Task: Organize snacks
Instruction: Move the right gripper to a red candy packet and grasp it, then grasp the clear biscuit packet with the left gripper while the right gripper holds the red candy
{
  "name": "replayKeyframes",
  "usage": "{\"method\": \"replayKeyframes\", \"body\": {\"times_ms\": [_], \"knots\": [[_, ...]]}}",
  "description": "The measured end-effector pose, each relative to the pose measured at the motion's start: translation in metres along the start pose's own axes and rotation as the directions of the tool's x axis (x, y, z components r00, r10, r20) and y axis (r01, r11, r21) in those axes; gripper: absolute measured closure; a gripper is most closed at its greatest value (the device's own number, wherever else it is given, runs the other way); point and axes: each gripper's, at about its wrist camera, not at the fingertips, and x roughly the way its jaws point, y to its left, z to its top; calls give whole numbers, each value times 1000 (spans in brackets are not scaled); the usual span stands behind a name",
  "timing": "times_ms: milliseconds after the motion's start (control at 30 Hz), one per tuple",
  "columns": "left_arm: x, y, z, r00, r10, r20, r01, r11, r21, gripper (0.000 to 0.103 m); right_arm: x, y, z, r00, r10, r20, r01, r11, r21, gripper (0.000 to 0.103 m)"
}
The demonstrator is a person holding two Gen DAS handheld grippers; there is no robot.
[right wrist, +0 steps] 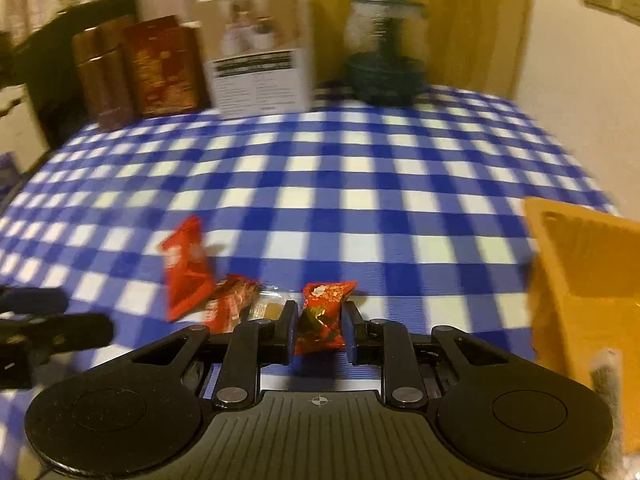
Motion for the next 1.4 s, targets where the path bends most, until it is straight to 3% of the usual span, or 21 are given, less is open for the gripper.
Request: {"method": "replayKeyframes", "body": {"times_ms": [133, 167, 233, 400, 500, 667, 867, 1400], "knots": [[2, -1, -1, 1000, -11, -7, 11, 1000, 7, 33, -7, -1, -5, 976, 213, -41, -210, 976, 63, 79], [3, -3, -2, 1000, -19, -8, 19, 1000, 12, 33, -9, -3, -5, 972, 233, -35, -229, 969, 92, 79], [3, -9, -2, 999, -41, -8, 42, 998, 36, 35, -15, -10, -5, 978, 210, -11, -207, 968, 142, 79], [11, -28, -6, 995, -94, -21, 96, 987, 127, 55, -27, -30, -2, 988, 145, 45, -152, 962, 229, 79], [20, -39, -9, 996, -87, -27, 91, 972, 215, 56, -31, -32, 1, 989, 134, 57, -144, 960, 240, 79], [34, -41, -12, 994, -96, -43, 103, 977, 185, 56, -31, -33, 2, 990, 128, 56, -138, 960, 244, 79], [39, -47, -16, 997, -82, -9, 80, 949, 304, 56, -30, -29, -2, 990, 131, 47, -139, 962, 236, 79], [30, -44, -14, 997, -63, -34, 70, 968, 242, 75, -33, -29, -1, 990, 133, 53, -142, 962, 232, 79]]}}
